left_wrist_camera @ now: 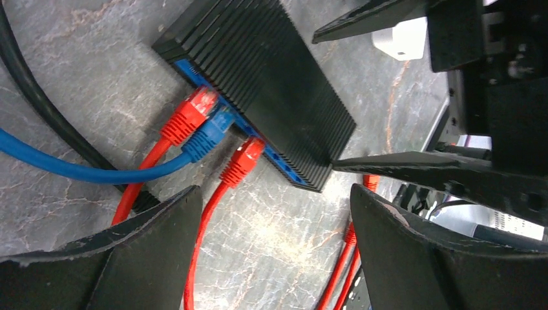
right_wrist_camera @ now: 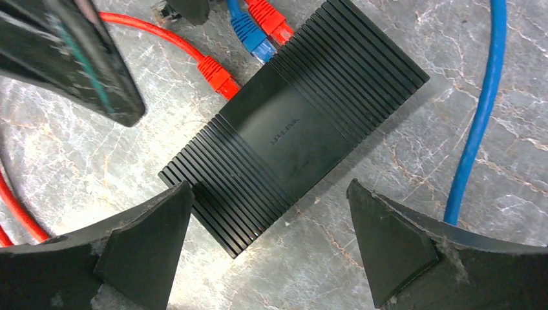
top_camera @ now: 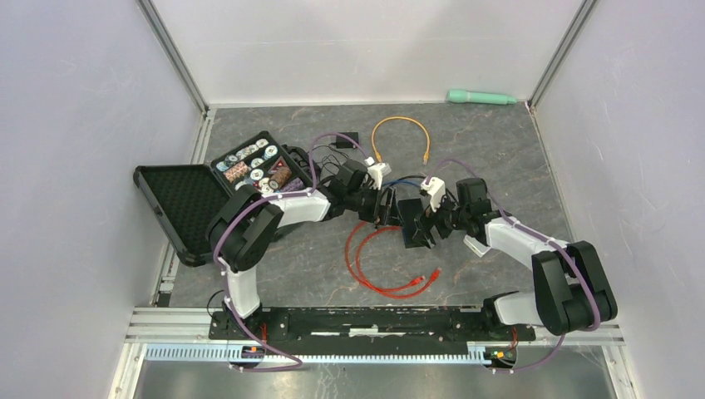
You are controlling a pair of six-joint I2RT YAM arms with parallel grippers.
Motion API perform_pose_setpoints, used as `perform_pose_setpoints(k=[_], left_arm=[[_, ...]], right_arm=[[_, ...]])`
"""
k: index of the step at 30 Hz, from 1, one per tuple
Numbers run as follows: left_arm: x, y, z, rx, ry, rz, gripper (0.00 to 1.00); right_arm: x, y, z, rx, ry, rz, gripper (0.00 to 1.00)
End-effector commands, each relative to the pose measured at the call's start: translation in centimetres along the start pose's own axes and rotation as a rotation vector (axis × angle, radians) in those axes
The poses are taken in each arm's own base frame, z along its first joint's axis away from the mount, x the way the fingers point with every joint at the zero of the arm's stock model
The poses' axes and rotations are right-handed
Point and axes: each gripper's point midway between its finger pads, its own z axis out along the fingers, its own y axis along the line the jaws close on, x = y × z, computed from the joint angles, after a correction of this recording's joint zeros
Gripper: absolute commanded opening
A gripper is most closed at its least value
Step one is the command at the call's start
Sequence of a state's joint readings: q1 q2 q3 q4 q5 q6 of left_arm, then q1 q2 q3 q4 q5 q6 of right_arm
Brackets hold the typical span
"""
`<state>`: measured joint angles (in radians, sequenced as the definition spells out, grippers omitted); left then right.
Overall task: Pull the plug from the switch port
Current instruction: Move the switch port to the center of the board.
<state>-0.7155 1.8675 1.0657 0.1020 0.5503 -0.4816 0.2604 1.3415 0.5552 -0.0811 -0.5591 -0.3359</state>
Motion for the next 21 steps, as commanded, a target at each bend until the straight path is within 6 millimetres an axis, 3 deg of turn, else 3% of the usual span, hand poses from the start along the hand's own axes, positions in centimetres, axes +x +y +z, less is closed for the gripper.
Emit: perform_pose_setpoints(k=[1,11,21], left_arm=[[0.4,1.5,1.1,-0.023,0.005,0.039,0.9],[1.9,1.7,1.9,0.007,0.034,-0.013,0.88],[2.5,0.2,2.8,0.091,0.028,-0.129,0.87]], right_arm=[[-1.2,1.1,0.1,-0.045,-0.056,0.015,0.98],[-1.1,1.9,1.0,-0.138,-0.021,0.037,0.98],[-3.1,1.2,2.4,-0.222,-0.006,0.035,0.98]])
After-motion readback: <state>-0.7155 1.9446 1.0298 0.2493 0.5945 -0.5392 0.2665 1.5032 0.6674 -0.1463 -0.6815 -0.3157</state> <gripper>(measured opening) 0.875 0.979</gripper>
